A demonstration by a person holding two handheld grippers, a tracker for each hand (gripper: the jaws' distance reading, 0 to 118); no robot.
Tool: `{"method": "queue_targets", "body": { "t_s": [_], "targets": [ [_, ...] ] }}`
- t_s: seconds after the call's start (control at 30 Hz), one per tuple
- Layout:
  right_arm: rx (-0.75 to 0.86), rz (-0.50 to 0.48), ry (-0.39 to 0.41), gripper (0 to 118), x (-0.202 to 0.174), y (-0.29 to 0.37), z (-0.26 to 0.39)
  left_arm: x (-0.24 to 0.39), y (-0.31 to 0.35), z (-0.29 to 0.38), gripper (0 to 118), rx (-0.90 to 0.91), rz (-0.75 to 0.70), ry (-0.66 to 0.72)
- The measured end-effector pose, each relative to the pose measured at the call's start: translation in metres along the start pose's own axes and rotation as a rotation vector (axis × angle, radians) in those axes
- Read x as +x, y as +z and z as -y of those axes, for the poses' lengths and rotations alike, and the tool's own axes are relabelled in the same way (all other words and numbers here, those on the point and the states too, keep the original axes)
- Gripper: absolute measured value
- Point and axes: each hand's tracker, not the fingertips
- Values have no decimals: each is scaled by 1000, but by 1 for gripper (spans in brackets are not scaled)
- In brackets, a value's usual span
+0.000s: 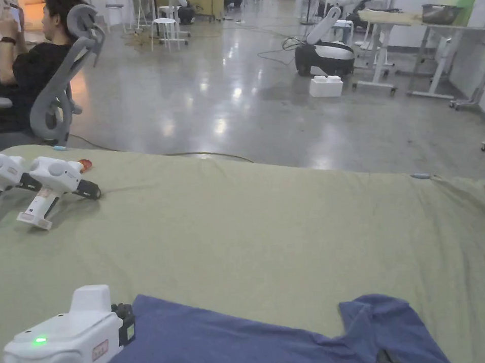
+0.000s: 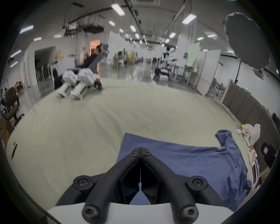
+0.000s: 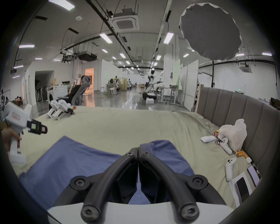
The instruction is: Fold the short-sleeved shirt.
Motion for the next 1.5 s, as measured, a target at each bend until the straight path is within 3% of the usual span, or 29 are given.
{"method": "queue_targets", "body": {
  "t_s": [0.2, 0.27, 0.4, 0.43, 0.63, 0.67, 0.77, 0.83, 0.87, 0.9, 0.93, 0.97, 1.13, 1.27, 1.37, 1.43, 1.5],
  "targets": [
    [-83, 25, 5, 0, 15, -19, 20, -11, -78, -39, 0, -160, -10, -27],
    [-108, 38, 13, 0, 21, -22, 26, -9, -96, -47, 7, -187, -35, -36],
    [-151, 66, 20, 0, 29, -26, 33, 0, -120, -49, 76, -295, -38, -69],
    [-155, 67, 13, 0, 31, -27, 34, 4, -127, -47, 79, -317, -55, -89],
    [-187, 76, 2, 0, 40, -32, 42, 18, -138, -37, 75, -342, -124, -99],
    [-194, 78, -2, 0, 43, -33, 43, 18, -137, -39, 71, -343, -129, -122],
    [-217, 99, -29, 2, 58, -41, 44, 30, -128, -37, 35, -314, -97, -190],
    [-252, 124, -65, 20, 75, -51, 41, 33, -124, -38, 10, -316, -78, -199],
    [-270, 148, -83, 36, 86, -56, 38, 34, -121, -37, 3, -319, -74, -197],
    [-285, 147, -106, 60, 97, -64, 35, 34, -118, -37, 2, -322, -51, -169],
    [-316, 137, -131, 73, 110, -75, 31, 28, -116, -39, 2, -309, -42, -123],
    [-329, 137, -161, 77, 125, -86, 27, 27, -111, -38, 2, -298, -47, -121],
    [-472, 114, -73, 76, 171, -152, 14, 30, -85, -36, 2, -234, -44, -174],
    [-588, 41, -123, 72, 185, -201, 14, 30, -67, -40, 2, -187, -33, -159],
    [-637, 18, -38, 68, 182, -227, 19, 31, -59, -42, 2, -166, -30, -172],
    [-723, 23, -77, 65, 181, -238, 28, 31, -56, -43, 2, -164, -35, -181],
    [-767, 29, -128, 54, 181, -239, 32, 29, -56, -44, 2, -162, -33, -180]
  ]
}}
